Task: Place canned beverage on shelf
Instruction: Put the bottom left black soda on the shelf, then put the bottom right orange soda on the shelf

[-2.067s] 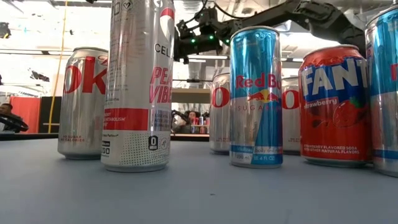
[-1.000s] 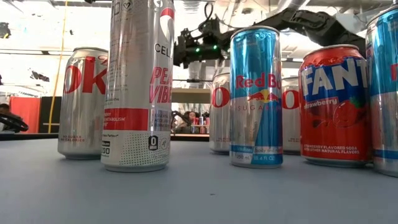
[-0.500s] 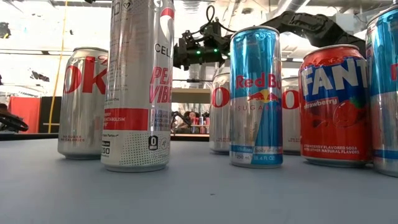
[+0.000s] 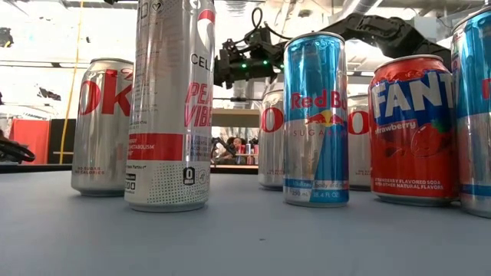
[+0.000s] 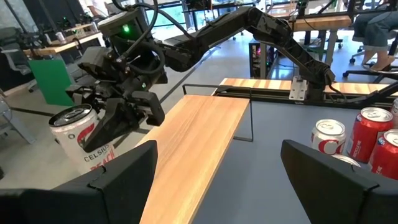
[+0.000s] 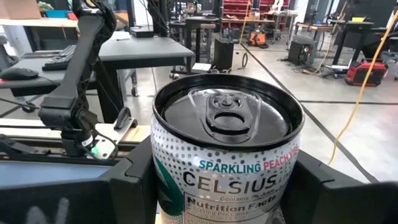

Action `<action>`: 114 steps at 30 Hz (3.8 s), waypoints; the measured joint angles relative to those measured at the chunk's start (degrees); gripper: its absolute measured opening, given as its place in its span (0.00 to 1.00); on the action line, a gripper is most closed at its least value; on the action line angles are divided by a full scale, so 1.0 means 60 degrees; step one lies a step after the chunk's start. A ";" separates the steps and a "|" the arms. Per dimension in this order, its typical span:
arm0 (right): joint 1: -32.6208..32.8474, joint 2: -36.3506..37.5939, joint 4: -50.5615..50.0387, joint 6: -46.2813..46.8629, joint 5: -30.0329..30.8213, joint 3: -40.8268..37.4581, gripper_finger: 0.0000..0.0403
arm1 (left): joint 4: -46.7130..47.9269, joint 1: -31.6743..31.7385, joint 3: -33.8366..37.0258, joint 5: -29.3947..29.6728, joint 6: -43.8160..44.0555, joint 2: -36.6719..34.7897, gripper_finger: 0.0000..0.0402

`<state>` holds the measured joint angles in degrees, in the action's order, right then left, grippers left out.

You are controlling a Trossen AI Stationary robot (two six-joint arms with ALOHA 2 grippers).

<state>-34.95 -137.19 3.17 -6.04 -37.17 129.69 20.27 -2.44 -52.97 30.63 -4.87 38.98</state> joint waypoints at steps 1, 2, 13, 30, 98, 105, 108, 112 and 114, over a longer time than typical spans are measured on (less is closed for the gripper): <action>0.0016 0.0000 -0.0031 0.0000 0.0000 0.0000 0.57 | -0.0002 0.0000 0.0000 0.0000 0.0001 0.0000 0.83; 0.0027 0.0000 -0.0076 0.0000 0.0000 0.0000 0.57 | -0.0001 0.0000 0.0000 0.0000 0.0001 0.0000 0.83; 0.0096 0.0000 -0.0178 0.0003 0.0215 0.0000 0.63 | 0.0001 0.0000 0.0000 0.0000 0.0016 0.0000 0.83; 0.0147 0.0018 -0.0389 -0.0001 0.0178 0.0000 0.66 | 0.0001 0.0000 0.0000 -0.0004 0.0028 0.0000 0.83; 0.6102 0.9152 -1.5555 0.3980 0.6271 -0.2453 0.79 | -0.0055 -0.0004 0.0004 -0.1939 0.0430 0.0929 0.83; 0.9292 0.9383 -1.4211 0.6565 0.7886 -0.5070 0.79 | -0.0117 -0.0004 0.0004 -0.2249 0.0668 0.0933 0.83; 1.0376 0.9180 -1.3388 0.7461 0.8285 -0.5774 0.79 | -0.0118 -0.0004 0.0004 -0.2332 0.0684 0.0936 0.83; 1.1462 0.8575 -1.3280 0.8624 0.8868 -0.5985 0.79 | -0.0108 -0.0004 0.0004 -0.2511 0.0842 0.0936 0.83; 1.1832 0.8344 -1.3415 0.9220 0.9238 -0.5982 0.79 | -0.0113 -0.0004 0.0004 -0.2561 0.0845 0.0940 0.83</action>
<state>36.04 -87.12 -77.32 49.28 18.26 93.80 19.59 -2.46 -52.95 15.27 0.20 44.62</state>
